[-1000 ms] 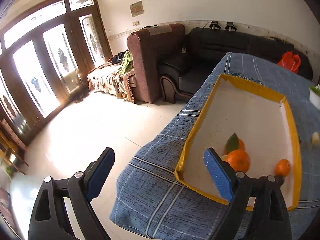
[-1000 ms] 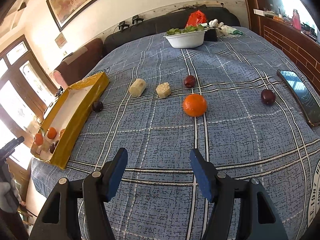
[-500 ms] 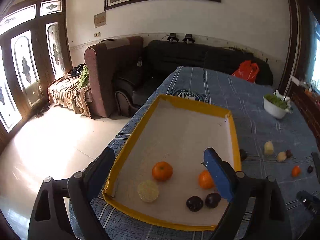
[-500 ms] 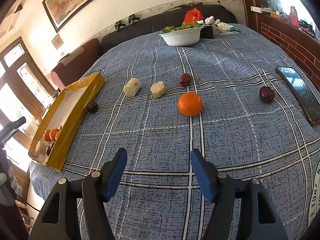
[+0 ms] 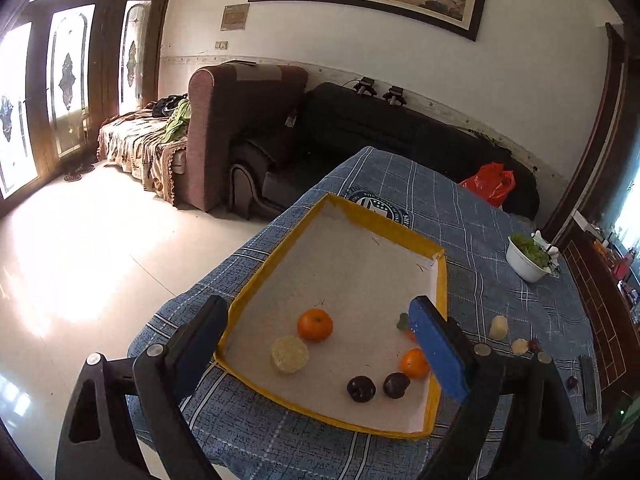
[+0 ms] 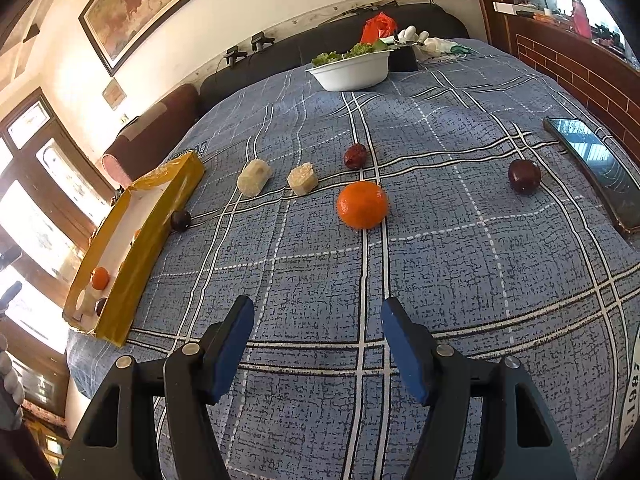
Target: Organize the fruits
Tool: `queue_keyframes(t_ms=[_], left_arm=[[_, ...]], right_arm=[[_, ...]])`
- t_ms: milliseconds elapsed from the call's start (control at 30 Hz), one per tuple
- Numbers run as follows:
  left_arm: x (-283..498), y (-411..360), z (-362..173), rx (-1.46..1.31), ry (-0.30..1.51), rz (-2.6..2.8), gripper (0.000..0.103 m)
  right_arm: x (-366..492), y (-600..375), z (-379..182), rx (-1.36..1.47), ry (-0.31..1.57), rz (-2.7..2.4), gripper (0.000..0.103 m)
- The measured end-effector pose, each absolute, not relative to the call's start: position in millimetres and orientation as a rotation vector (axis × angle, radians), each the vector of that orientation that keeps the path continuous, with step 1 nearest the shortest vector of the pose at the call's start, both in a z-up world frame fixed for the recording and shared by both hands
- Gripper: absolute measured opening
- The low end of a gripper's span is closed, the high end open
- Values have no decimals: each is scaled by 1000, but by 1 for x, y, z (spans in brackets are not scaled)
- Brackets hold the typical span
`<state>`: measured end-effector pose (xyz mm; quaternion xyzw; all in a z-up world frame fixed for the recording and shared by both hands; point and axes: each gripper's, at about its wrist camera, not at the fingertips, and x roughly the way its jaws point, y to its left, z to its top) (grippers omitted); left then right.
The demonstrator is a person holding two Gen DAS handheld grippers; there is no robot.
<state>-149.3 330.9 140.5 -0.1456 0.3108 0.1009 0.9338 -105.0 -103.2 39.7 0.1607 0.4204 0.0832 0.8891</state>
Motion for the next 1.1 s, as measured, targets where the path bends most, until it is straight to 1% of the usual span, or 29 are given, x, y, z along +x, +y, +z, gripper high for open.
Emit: queue_keyframes(t_ms=[300,767,1100], left_arm=[[-157,318,126,-317,674,185,92],[-182,340,101,-442,700,244,92],[-183,329,100,-424,701,226,92]], right_arm=[[-107,-110,38,352,876,161,73],[-106,-109,34,365,884,169,74],[-110,-108,36,359,875,170,74]])
